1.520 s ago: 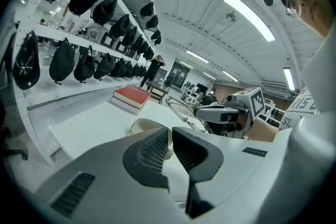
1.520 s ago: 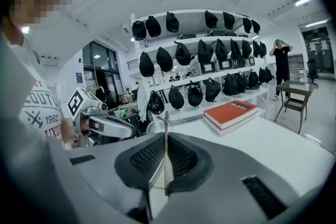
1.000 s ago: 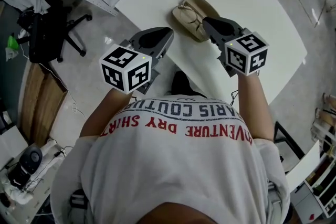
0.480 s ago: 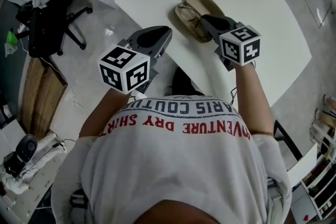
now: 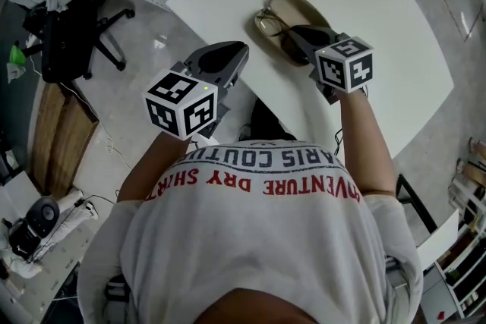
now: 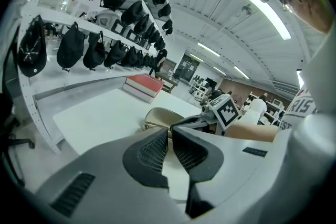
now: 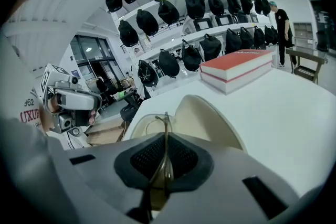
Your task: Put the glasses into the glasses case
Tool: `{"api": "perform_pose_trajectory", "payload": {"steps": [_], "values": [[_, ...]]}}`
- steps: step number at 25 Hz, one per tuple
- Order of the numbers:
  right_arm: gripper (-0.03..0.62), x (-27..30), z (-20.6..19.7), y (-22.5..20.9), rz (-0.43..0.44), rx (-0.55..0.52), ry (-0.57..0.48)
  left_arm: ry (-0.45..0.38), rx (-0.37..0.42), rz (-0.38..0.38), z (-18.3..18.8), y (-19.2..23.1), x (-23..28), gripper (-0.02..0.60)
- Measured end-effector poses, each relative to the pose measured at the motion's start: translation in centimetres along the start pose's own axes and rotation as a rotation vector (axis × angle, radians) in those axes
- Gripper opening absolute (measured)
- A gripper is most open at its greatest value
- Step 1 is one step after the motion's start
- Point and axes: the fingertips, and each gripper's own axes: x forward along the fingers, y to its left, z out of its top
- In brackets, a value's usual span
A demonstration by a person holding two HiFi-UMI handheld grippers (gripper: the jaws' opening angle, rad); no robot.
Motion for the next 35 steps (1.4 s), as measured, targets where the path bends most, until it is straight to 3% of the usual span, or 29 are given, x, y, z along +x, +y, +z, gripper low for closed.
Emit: {"api": "perform_pose_trajectory", "payload": {"steps": [10, 15, 19, 24, 27, 35], "values": [[0.043, 0.0, -0.4, 0.2, -0.019, -0.008, 0.013, -0.015, 0.005, -0.006, 0.2, -0.7, -0.1, 0.048], [0.18, -0.7, 0.3, 0.5, -0.048, -0.026, -0.012, -0.029, 0.012, -0.006, 0.3, -0.8, -0.9, 0.048], [0.218, -2.6, 0.8, 0.7, -0.106, -0.056, -0.045, -0.048, 0.023, -0.016, 0.5, -1.4, -1.6, 0.048], [0.218, -7.1, 2.8, 2.6, -0.146, -0.077, -0.156, -0.085, 0.057, -0.04, 1.4, -3.0, -2.8, 0.048], [0.215, -10.1, 4.2, 5.4, -0.125, -0.085, -0.245, -0.107, 0.079, -0.055, 1.8, -4.0, -3.8, 0.048], [0.048, -16.2, 5.7, 12.6, -0.082, -0.126, -0.452, -0.161, 0.121, -0.118, 2.4, -7.4, -6.4, 0.048]]}}
